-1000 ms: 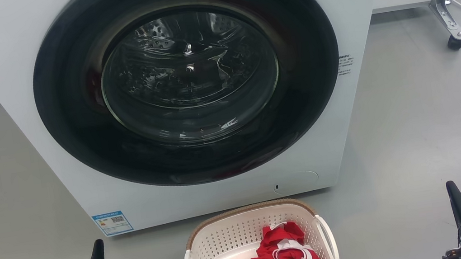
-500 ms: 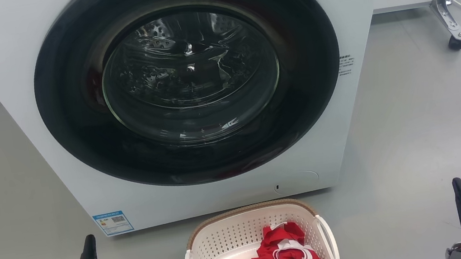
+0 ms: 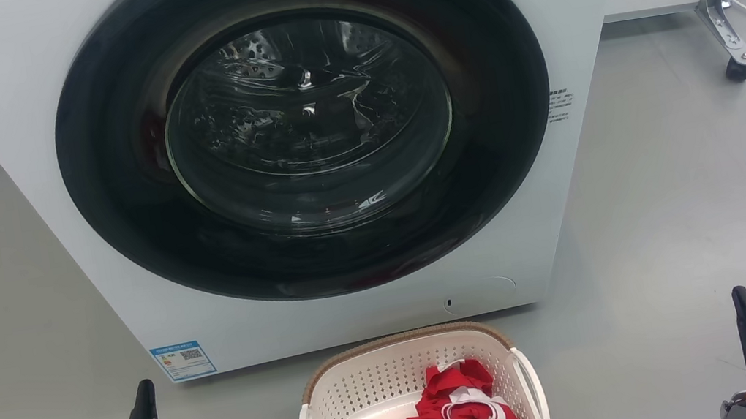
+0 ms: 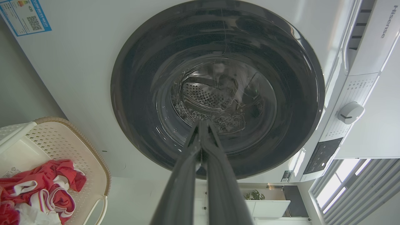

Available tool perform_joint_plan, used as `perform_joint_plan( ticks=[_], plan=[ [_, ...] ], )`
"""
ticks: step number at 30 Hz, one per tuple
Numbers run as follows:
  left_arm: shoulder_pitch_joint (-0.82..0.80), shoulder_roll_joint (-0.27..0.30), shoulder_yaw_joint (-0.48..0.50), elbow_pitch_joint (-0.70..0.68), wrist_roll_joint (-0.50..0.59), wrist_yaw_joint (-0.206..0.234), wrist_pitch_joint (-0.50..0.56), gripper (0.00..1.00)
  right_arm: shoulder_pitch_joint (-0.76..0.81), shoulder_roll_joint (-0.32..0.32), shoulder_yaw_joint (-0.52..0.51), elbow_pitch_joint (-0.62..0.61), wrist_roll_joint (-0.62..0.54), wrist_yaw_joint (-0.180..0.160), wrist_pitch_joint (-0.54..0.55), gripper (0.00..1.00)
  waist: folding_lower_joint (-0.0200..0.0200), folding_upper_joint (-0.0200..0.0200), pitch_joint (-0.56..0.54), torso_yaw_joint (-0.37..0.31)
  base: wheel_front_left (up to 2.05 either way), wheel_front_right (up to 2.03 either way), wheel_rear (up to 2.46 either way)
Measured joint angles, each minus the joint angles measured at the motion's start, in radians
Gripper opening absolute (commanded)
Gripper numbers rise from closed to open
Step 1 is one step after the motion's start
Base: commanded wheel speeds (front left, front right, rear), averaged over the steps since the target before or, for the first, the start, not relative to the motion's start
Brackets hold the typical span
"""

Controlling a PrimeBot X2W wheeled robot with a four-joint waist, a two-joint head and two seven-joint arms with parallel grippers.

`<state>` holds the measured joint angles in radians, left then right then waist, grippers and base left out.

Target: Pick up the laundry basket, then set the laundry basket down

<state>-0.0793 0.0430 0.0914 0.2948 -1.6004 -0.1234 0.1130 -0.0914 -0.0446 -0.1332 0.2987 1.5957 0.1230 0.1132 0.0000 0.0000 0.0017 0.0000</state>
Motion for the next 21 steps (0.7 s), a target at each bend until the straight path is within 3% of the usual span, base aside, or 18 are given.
perform_joint_plan(
  ticks=[21],
  plan=[
    [0.000,0.000,0.000,0.000,0.000,0.000,0.000,0.00,0.000,0.000,0.000,0.000,0.000,0.000,0.000,0.00,0.0000,0.0000,0.000,0.000,0.00,0.00,0.00]
  ],
)
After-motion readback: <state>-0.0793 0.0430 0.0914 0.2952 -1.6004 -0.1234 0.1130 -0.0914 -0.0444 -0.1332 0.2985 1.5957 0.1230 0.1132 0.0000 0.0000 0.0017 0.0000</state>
